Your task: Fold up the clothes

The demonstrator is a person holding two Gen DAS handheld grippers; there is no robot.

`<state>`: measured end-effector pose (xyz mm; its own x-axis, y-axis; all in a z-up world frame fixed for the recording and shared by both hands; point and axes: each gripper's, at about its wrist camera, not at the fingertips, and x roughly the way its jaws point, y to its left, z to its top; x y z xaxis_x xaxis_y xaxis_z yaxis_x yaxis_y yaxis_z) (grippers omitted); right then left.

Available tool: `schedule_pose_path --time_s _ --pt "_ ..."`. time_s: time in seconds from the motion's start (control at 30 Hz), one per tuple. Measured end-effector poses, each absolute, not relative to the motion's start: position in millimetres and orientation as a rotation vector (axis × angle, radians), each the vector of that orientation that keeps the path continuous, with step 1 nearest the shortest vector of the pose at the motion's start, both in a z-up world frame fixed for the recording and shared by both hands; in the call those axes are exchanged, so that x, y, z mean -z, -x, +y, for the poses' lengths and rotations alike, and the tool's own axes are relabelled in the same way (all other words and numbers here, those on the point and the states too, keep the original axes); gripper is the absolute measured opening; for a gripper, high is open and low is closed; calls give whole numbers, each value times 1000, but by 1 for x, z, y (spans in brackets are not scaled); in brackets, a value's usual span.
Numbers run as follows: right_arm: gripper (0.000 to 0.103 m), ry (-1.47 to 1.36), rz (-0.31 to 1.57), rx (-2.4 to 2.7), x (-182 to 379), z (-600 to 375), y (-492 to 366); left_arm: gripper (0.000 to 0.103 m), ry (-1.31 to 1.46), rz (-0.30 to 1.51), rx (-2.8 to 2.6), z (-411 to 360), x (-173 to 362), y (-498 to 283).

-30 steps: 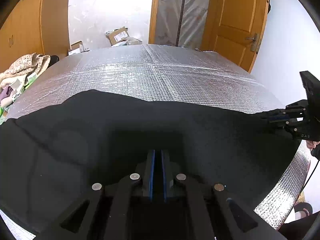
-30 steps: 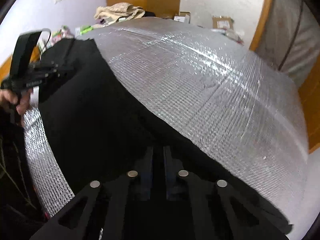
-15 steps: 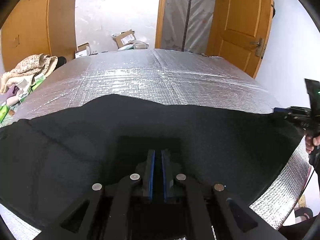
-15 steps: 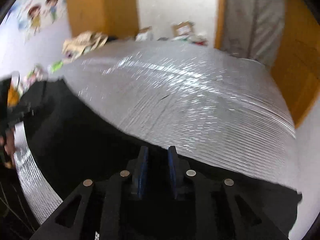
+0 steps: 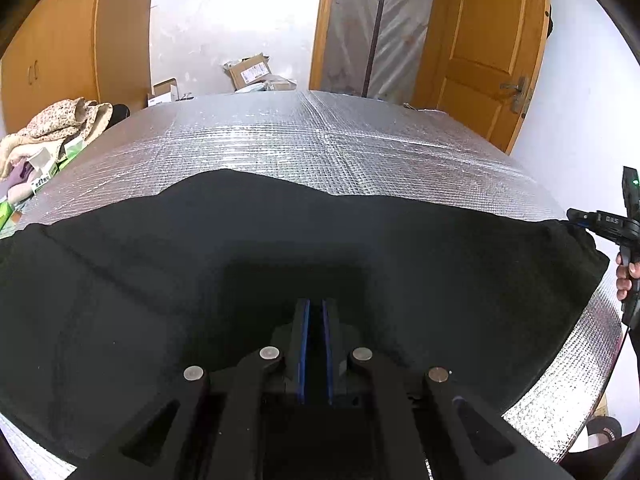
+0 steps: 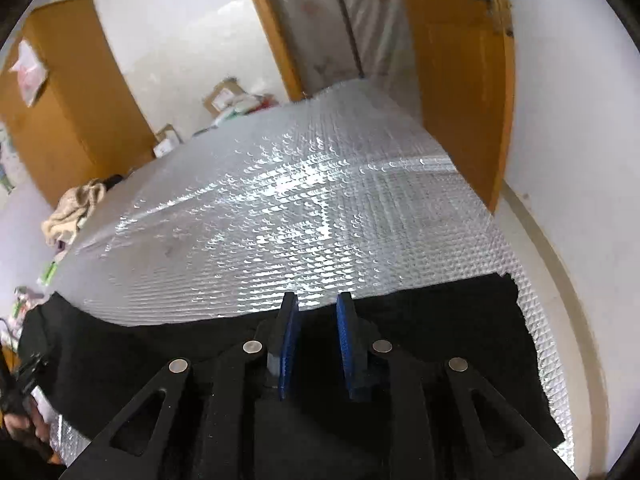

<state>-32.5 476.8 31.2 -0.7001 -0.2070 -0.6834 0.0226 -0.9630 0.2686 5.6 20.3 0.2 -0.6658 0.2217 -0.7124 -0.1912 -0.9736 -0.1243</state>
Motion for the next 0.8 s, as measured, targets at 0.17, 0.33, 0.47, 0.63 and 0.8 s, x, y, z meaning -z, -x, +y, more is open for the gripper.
schedule_pose_path --time_s 0.17,0.33,0.47,0.63,0.8 --pt "21 -1144 -353 2679 -26 463 31 6 1154 -32 -2684 25 -1 -6" --pt "21 -1171 -546 2715 -15 490 33 6 1153 -48 -2680 23 -1 -6" --pt "16 -1190 -705 2736 -7 512 35 6 1151 -48 -2680 23 -2 -6" --pt "14 -1159 -1055 2890 2 576 15 6 1151 -42 -2683 23 -2 -5" --pt "18 -1029 -1157 2856 -6 580 -17 6 1152 -46 -2683 23 -2 -5"
